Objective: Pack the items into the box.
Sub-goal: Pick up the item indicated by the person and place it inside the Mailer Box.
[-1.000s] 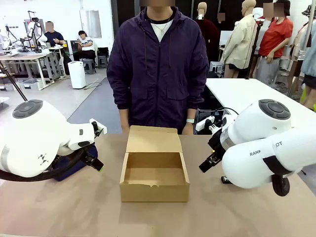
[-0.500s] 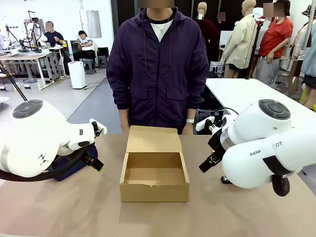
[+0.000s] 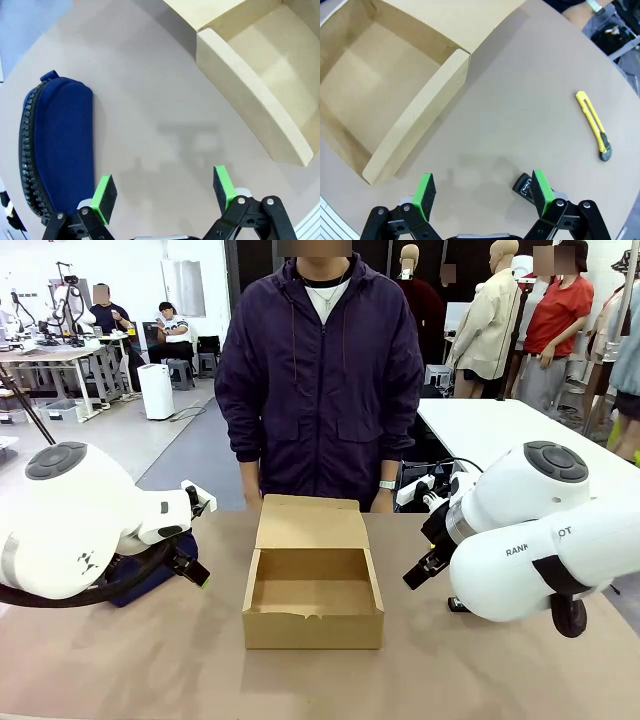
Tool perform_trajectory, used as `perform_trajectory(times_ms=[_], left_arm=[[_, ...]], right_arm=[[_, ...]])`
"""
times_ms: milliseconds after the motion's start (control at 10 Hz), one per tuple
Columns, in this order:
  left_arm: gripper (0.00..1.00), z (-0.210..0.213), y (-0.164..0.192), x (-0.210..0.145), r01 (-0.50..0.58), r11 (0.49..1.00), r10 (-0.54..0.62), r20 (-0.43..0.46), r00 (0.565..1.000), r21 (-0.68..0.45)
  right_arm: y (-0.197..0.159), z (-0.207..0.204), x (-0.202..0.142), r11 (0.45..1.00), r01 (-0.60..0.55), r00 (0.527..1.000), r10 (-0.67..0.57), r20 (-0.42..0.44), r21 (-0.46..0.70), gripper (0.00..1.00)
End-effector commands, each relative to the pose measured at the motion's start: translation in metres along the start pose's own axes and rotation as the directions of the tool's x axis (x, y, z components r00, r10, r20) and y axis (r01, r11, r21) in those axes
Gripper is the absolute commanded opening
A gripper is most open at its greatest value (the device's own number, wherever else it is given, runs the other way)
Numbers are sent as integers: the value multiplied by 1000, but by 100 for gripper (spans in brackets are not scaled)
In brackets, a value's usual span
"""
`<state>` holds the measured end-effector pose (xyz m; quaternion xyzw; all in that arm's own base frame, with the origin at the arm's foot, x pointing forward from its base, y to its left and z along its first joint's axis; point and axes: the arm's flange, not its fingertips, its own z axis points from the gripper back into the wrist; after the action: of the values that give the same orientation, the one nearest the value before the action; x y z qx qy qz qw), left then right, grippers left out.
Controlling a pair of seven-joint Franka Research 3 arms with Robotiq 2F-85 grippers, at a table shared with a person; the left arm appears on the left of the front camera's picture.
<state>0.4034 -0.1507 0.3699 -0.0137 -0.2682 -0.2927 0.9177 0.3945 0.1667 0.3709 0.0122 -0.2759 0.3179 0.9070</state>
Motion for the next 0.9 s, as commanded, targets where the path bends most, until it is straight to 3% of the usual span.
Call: perform_trajectory(times_ms=[0, 100, 200, 300, 400, 600, 700, 800], left_arm=[[100, 0, 0, 0, 0, 1000, 0, 0, 1000, 0], [100, 22, 7, 9, -45, 996, 45, -6, 999, -73], [100, 51, 16, 20, -270, 961, 260, -152, 954, -51], [100, 77, 31, 22, -331, 926, 302, -169, 938, -182], [100, 112, 55, 15, -367, 837, 319, -183, 930, -406], [100, 176, 105, -20, -442, 612, 487, -129, 864, -655], [100, 207, 136, -59, -445, 472, 665, -25, 747, -761], [100, 220, 159, -98, -476, 403, 761, -2, 649, -781]], right_arm=[[-5, 4, 6, 989, 31, 999, -24, -47, 144, 100], [-16, 19, 14, 974, 83, 997, -80, -23, 209, 100], [-37, 47, 24, 933, 206, 978, -204, -39, 294, 100], [-59, 77, 32, 854, 395, 917, -391, -84, 339, 100], [-79, 107, 30, 774, 533, 841, -528, -117, 341, 100], [-125, 162, -2, 575, 620, 736, -663, -141, 534, 100], [-152, 185, -31, 467, 680, 629, -767, -123, 566, 100], [-175, 198, -63, 373, 715, 523, -846, -99, 591, 100]])
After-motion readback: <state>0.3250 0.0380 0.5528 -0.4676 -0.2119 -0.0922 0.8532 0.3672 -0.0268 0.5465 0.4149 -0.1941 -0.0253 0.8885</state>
